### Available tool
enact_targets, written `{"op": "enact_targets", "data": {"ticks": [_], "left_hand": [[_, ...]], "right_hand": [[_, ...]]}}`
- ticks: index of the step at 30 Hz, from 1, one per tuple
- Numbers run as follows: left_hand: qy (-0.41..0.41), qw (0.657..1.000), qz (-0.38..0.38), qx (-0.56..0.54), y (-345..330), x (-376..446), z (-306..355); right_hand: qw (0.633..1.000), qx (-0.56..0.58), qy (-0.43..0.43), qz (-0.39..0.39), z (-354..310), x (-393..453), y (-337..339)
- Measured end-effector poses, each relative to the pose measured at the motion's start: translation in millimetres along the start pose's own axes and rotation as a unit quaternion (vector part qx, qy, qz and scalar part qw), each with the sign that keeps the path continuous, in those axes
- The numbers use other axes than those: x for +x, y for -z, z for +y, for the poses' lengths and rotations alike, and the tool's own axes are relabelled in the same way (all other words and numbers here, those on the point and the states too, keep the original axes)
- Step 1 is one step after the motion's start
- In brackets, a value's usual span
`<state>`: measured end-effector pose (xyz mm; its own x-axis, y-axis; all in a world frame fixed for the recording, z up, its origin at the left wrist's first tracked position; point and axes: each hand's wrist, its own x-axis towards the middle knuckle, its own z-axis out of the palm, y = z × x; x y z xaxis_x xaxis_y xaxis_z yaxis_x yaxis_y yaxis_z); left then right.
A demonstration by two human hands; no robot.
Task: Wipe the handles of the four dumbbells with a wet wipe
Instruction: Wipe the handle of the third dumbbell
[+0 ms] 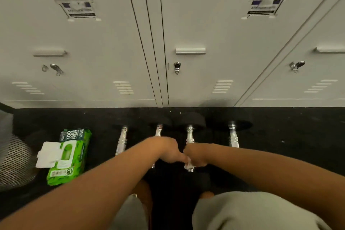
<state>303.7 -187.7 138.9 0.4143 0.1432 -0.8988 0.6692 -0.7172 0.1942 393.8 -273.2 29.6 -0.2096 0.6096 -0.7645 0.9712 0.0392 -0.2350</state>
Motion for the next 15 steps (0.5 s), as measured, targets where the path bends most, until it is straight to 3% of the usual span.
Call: {"op": "enact_targets", "data": {"ticks": [4,8,15], "left_hand": [[0.046,0.989,-0.002,-0.142,-61.9,37.5,0.1],[0.100,0.944,0.066,-0.306,-105.3,68.9,-0.3],[0.117,0.882,0.097,-0.447,-134.9,86.7,26.6]], "right_hand": [[0.990,-0.133,0.041,-0.011,-11.0,19.8,-13.7],[0.981,-0.175,0.074,0.025,-9.1,20.3,-11.7],[0.990,-0.109,0.082,0.024,2.9,21.0,-11.7]]}}
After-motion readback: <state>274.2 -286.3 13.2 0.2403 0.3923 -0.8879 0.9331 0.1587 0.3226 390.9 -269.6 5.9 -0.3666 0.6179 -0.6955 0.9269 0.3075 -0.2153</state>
